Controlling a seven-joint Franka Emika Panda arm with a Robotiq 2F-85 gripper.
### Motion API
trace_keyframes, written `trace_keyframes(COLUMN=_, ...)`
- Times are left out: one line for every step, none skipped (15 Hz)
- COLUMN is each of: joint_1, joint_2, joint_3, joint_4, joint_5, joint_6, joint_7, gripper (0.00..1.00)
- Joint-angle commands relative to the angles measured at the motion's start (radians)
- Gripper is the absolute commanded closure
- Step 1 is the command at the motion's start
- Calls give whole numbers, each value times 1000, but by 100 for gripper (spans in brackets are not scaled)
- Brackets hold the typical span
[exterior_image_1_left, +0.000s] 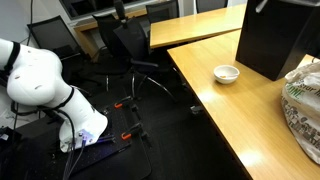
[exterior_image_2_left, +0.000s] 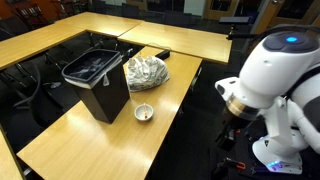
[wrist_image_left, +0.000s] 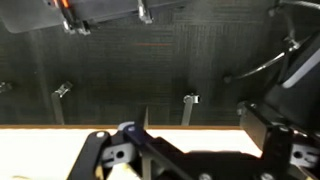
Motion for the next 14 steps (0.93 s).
trace_keyframes(joint_1=-45, joint_2=274, joint_3=14, joint_4=119, joint_5=-129, joint_6=154, joint_7=31, gripper=0)
trace_keyframes(joint_1=-80, joint_2=358, joint_3=30, joint_4=158, joint_5=-167, joint_6=201, joint_7=31, gripper=0)
trace_keyframes(joint_1=-55, joint_2=445, joint_3=-6, joint_4=204, joint_5=-230, joint_6=228, joint_7=38, gripper=0)
trace_keyframes(joint_1=-51, joint_2=529, joint_3=-21, joint_4=258, joint_5=-277, joint_6=238, joint_7=31, gripper=0)
trace_keyframes(joint_1=-38, joint_2=614, joint_3=-42, joint_4=319, joint_5=-324, joint_6=244, joint_7=28, gripper=0)
trace_keyframes(joint_1=-21, joint_2=685, joint_3=-66, joint_4=378, joint_5=-352, joint_6=237, joint_7=27, gripper=0)
trace_keyframes(joint_1=-2, joint_2=759, joint_3=-91, joint_4=442, joint_5=-378, joint_6=229, joint_7=30, gripper=0)
trace_keyframes(joint_1=17, joint_2=820, joint_3=-115, joint_4=499, joint_5=-391, joint_6=222, joint_7=30, gripper=0)
trace_keyframes(joint_1=38, joint_2=886, joint_3=-141, joint_4=560, joint_5=-404, joint_6=218, joint_7=25, gripper=0)
trace_keyframes(joint_1=59, joint_2=942, joint_3=-167, joint_4=617, joint_5=-416, joint_6=213, joint_7=25, gripper=0)
trace_keyframes(joint_1=78, joint_2=995, joint_3=-194, joint_4=672, joint_5=-421, joint_6=208, joint_7=26, gripper=0)
trace_keyframes(joint_1=94, joint_2=1046, joint_3=-219, joint_4=726, joint_5=-420, joint_6=201, joint_7=22, gripper=0)
trace_keyframes(joint_1=108, joint_2=1093, joint_3=-243, joint_4=778, joint_5=-421, joint_6=196, joint_7=18, gripper=0)
trace_keyframes(joint_1=116, joint_2=1137, joint_3=-262, joint_4=826, joint_5=-412, joint_6=188, joint_7=8, gripper=0)
